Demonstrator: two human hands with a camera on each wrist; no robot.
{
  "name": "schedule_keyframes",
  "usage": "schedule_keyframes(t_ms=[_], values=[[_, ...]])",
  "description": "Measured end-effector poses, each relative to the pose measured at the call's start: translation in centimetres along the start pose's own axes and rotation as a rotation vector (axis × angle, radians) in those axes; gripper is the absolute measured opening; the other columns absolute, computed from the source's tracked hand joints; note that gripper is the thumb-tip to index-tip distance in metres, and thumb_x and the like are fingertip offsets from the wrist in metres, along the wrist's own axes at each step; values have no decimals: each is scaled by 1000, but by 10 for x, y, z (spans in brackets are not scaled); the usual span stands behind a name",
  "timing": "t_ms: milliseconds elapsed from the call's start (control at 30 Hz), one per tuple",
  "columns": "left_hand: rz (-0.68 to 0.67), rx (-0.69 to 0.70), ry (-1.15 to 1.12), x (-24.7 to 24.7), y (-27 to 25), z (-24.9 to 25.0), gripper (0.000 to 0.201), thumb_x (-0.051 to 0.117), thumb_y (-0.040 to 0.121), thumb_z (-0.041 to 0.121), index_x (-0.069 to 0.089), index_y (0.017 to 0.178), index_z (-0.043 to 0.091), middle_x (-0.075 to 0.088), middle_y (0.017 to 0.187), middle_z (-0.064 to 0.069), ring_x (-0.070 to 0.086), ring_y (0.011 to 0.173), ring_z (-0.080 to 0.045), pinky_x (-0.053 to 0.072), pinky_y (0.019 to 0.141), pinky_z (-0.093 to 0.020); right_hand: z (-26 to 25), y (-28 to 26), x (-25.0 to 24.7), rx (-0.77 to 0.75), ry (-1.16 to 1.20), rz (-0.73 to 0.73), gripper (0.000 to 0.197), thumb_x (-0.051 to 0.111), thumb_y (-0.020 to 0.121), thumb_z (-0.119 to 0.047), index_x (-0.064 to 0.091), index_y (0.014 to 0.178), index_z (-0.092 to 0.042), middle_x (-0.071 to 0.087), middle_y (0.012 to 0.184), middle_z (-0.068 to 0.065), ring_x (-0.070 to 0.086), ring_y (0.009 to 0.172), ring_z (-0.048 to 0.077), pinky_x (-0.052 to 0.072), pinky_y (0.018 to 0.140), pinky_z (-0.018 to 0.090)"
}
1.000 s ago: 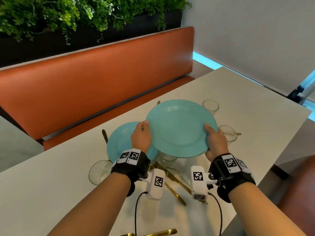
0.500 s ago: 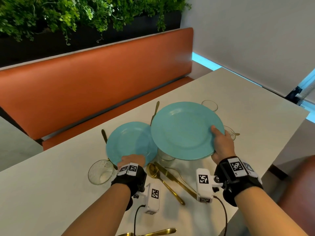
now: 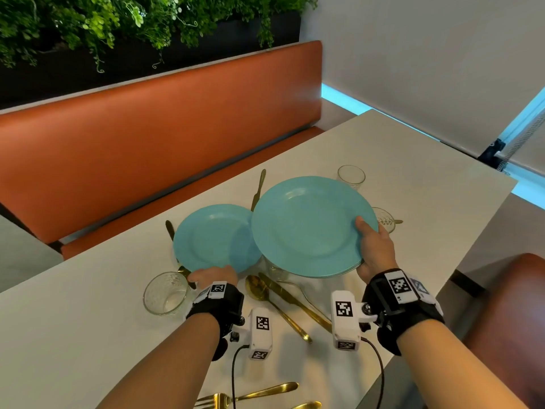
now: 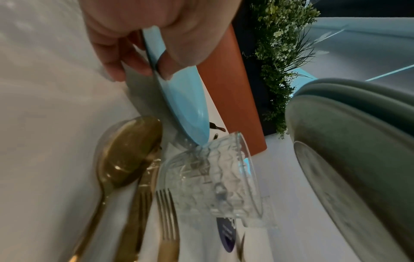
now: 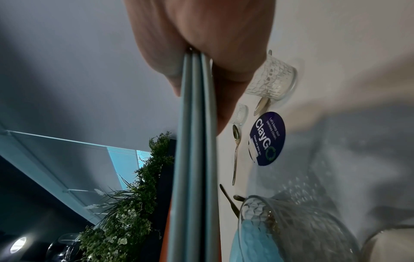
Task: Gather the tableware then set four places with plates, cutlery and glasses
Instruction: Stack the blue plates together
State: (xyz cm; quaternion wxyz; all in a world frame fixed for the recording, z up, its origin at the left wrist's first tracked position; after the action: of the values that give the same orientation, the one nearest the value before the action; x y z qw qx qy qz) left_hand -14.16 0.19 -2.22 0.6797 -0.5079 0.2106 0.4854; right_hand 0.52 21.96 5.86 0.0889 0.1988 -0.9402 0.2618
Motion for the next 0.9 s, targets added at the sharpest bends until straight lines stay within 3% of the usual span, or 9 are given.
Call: schedule_keyframes(t_ms=[100, 133, 200, 267, 333, 400, 533, 733, 900], values=[[53, -57, -350, 0, 2, -2, 22, 38, 96, 5, 53, 87, 19, 57, 84, 0, 55, 114, -26, 31, 85, -32, 2, -2, -2, 10, 7, 9, 36, 56, 94, -13, 48, 129, -13, 60, 119, 9, 59, 104, 30, 50, 91, 48], [90, -103, -529, -2, 5, -3, 18, 44, 94, 6, 47, 85, 22, 58, 88, -4, 54, 116, -28, 36, 93, -32, 2, -3, -2, 15, 9, 11, 37, 56, 94, -13, 48, 130, -13, 59, 121, 10, 59, 105, 30, 50, 92, 49], [153, -129, -762, -10, -2, -1, 23, 56, 88, 9, 40, 76, 20, 58, 120, -15, 50, 125, -30, 37, 103, -33, 4, -5, -2, 19, 13, 13, 39, 56, 94, -14, 47, 131, -13, 59, 125, 11, 59, 110, 33, 49, 94, 51], [175, -150, -996, -14, -4, 4, 24, 56, 88, 5, 49, 108, 15, 48, 139, -17, 50, 125, -27, 39, 99, -26, 4, -8, -1, 21, 18, 12, 39, 56, 94, -14, 46, 132, -13, 58, 127, 12, 59, 112, 34, 48, 95, 53], [204, -209, -1187, -18, -3, 8, 52, 53, 90, 2, 30, 137, 5, 47, 140, -13, 52, 117, -22, 38, 89, -21, 5, -11, 0, 22, 19, 1, 39, 56, 94, -15, 46, 132, -13, 58, 127, 12, 59, 108, 33, 48, 94, 53], [189, -243, -1164, -23, 0, 10, 57, 55, 89, 5, 30, 140, 5, 52, 136, -11, 55, 113, -23, 43, 93, -26, 5, -14, 2, 23, 22, -11, 40, 56, 94, -16, 46, 132, -13, 58, 127, 12, 59, 107, 33, 49, 92, 52], [196, -90, -920, -38, 0, 13, 44, 50, 85, 6, 51, 128, 6, 62, 122, -14, 60, 109, -33, 50, 96, -43, 5, -21, 4, 31, 36, -34, 40, 55, 94, -16, 46, 133, -15, 59, 127, 11, 60, 107, 32, 49, 92, 51], [422, 63, -904, -75, -28, 19, 33, 48, 88, 7, 62, 118, 5, 64, 117, -17, 59, 108, -35, 46, 85, -34, 5, -32, 4, 48, 58, -42, 41, 54, 95, -18, 46, 135, -16, 60, 126, 10, 60, 108, 32, 50, 91, 51], [314, 110, -1057, -86, -48, 13, 35, 43, 92, 16, 61, 122, 13, 64, 120, -9, 57, 111, -29, 48, 97, -41, 2, -41, 4, 40, 81, -37, 41, 54, 95, -19, 46, 135, -15, 62, 121, 9, 63, 97, 28, 52, 81, 45]])
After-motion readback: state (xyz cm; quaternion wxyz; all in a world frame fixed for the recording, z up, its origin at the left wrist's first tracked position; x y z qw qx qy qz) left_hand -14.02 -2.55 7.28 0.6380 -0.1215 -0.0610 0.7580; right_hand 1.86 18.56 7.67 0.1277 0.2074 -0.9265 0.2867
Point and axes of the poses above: each hand's wrist, its own y-axis towards the middle knuckle, its own x-axis out of the palm, z = x × y, the point moved 3 cm from there along y, towards the middle knuckle
